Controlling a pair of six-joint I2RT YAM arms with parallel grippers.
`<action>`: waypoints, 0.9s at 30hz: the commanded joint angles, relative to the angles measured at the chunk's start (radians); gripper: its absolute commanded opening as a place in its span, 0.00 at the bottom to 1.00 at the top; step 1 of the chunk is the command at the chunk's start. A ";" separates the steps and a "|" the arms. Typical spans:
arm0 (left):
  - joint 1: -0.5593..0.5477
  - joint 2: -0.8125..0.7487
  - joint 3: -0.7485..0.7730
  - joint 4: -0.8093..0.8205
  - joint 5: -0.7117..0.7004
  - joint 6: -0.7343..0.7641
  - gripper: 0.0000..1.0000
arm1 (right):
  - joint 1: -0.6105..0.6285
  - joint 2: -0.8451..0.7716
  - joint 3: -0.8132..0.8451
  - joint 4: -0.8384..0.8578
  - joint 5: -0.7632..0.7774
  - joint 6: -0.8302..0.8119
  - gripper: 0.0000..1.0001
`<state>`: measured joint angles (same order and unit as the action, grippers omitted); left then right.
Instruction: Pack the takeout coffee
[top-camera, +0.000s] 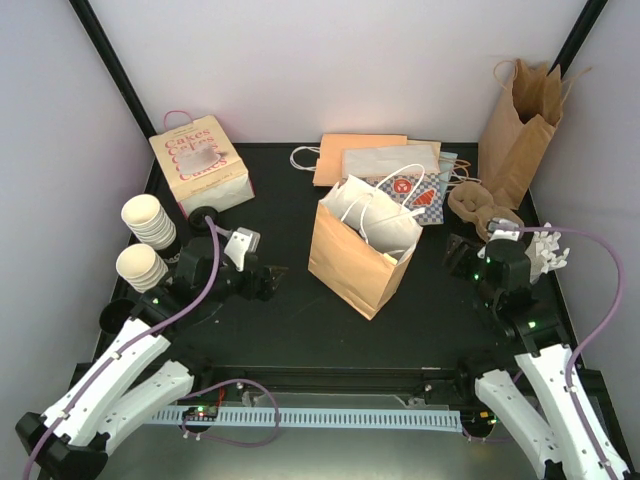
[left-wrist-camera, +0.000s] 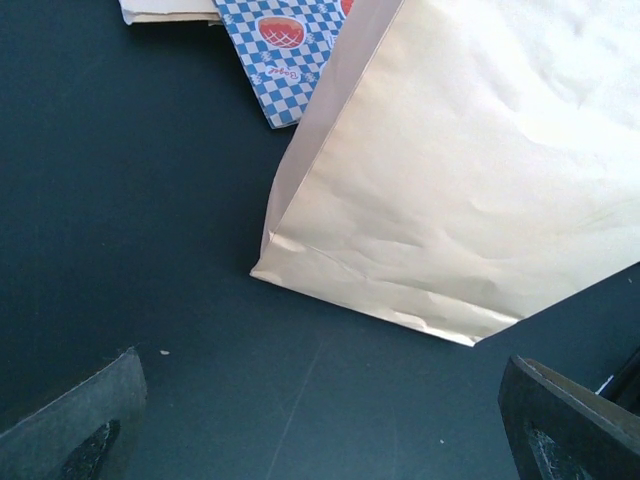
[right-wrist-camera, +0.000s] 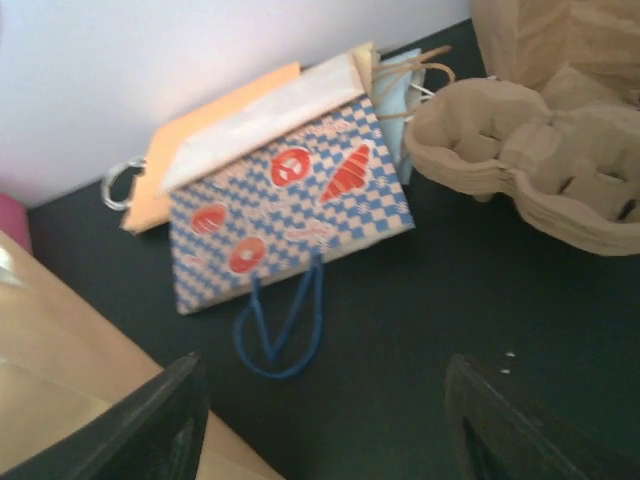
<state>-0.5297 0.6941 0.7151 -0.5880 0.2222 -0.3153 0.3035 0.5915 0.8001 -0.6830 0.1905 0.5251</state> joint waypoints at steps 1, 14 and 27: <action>0.006 0.005 -0.029 0.070 0.038 -0.088 0.99 | 0.002 -0.003 -0.065 0.050 0.096 0.100 0.55; 0.007 0.049 -0.053 0.094 0.026 -0.133 0.99 | -0.151 0.204 -0.255 0.286 -0.254 0.176 0.01; 0.008 0.053 -0.089 0.129 -0.028 -0.167 0.99 | -0.169 0.449 -0.325 0.556 -0.684 0.082 0.01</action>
<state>-0.5293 0.7483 0.6296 -0.4988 0.2218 -0.4614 0.1375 0.9913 0.4789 -0.2443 -0.3225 0.6582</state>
